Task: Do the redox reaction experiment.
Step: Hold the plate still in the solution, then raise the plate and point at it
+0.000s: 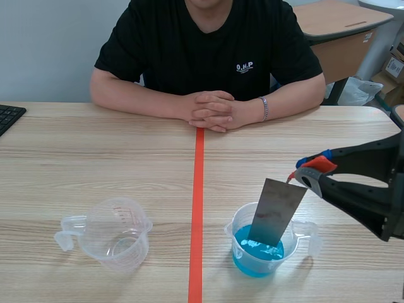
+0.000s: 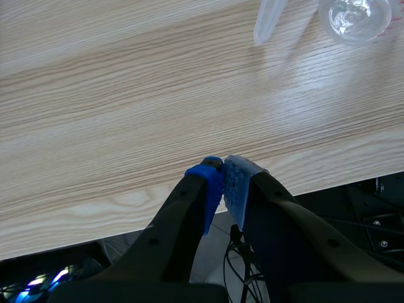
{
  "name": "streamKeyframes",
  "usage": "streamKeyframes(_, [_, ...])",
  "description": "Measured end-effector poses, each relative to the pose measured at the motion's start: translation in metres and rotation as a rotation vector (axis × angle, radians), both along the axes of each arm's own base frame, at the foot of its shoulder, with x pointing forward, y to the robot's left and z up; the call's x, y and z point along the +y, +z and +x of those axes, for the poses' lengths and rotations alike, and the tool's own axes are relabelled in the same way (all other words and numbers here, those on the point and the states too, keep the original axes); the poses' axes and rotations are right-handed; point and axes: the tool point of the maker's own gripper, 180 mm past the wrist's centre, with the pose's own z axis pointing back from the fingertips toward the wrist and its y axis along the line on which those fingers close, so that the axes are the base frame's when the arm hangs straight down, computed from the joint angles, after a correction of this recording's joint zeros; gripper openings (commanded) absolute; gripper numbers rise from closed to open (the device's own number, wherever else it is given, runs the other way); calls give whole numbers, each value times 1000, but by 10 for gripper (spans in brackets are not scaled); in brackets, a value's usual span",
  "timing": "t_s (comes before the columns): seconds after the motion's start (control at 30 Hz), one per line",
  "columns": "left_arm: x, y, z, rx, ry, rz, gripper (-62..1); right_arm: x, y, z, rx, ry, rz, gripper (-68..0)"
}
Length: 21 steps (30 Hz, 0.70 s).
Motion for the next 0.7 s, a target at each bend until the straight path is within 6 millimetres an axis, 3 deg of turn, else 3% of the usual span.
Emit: streamKeyframes(0.7, [0,0,0,0,0,0,-567,8,49,-8,-69,-9,20,-660])
